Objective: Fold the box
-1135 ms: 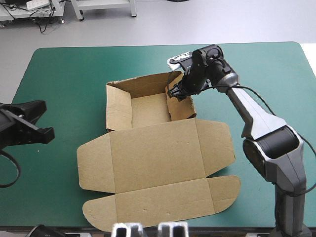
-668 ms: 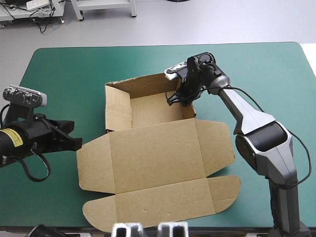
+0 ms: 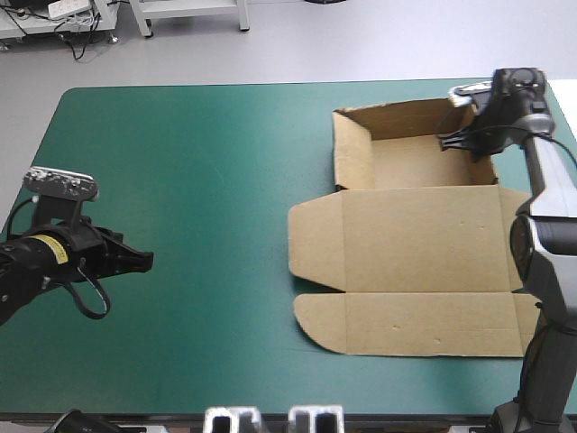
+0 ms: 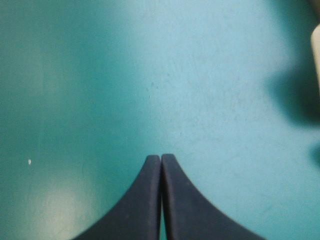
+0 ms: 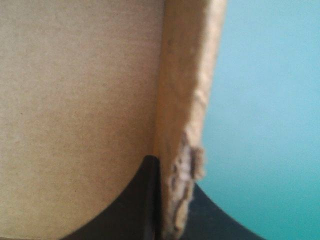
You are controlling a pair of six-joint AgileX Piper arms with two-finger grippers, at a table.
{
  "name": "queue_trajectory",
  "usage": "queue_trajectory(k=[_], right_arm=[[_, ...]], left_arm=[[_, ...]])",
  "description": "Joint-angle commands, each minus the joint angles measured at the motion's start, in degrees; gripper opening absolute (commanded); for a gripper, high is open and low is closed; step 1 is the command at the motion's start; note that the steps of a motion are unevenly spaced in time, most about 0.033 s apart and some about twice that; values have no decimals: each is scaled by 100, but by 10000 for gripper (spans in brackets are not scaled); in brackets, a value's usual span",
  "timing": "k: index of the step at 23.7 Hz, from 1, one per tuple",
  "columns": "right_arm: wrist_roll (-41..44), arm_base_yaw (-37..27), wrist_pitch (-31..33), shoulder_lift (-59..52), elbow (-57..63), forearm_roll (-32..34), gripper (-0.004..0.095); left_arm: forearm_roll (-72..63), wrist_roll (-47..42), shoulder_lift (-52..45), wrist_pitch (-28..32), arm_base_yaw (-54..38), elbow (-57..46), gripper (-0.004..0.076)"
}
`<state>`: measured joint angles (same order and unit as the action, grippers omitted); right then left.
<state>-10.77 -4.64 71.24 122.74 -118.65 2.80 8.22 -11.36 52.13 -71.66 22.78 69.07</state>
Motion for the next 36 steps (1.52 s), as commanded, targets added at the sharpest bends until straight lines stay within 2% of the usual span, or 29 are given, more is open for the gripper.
queue_trajectory(k=[1, 5, 11, 12, 14, 18, 19, 21, 22, 25, 26, 27, 28, 29, 30, 31, 32, 36], right_arm=[[-86, -855, 76, -440, -337, 302, -23], [-86, -1501, 76, -440, -363, 224, -24], [-131, -1656, 76, -460, -363, 134, 4], [-145, -1656, 76, -460, -363, 134, 57], [-381, -1656, 76, -472, -454, 149, 254], [-288, -1656, 49, -523, -878, 411, 701], [-154, -1656, 49, -526, -1059, 493, 771], [-26, -1656, 65, -536, -1439, 432, 825], [-26, -1656, 65, -549, -1671, 254, 820], [-431, -1583, 65, -549, -2858, -1061, 703], [-593, -1498, 65, -625, -3263, -1540, 587], [-687, -1438, 65, -677, -3371, -1739, 525], [-978, -1248, 65, -849, -3501, -2085, 345], [-1060, -1168, 65, -918, -3501, -2212, 270], [-1169, -940, 75, -1091, -3501, -2411, 111], [-1187, -835, 75, -1170, -3488, -2484, 28], [-1133, -548, 75, -1318, -3475, -2485, -17], [-787, 203, 78, -1630, -3238, -2072, -24]], left_arm=[[32, -140, 4, -255, 1, -402, -10], [173, -189, 4, -255, 1, -661, -10], [298, -200, 4, -255, 1, -661, -10], [298, -200, 4, -255, 1, -661, -10], [298, -200, 4, -255, 1, -661, -10], [333, -154, 4, -255, 1, -661, -10], [369, -154, 4, -255, 1, -661, -10], [469, -131, 4, -255, 1, -661, -10], [515, -131, 4, -255, 1, -661, -10], [540, -21, 4, -255, 1, -661, -10], [540, -6, 4, -255, 1, -661, -10], [540, 4, 4, -255, 1, -661, -10], [528, 19, 4, -255, 1, -661, -10], [530, 19, 4, -255, 1, -661, -10], [530, 19, 4, -255, 1, -661, -10], [530, 19, 4, -255, 1, -661, -10], [530, 19, 4, -255, 1, -661, -10], [530, 19, 4, -255, 1, -661, -10]])
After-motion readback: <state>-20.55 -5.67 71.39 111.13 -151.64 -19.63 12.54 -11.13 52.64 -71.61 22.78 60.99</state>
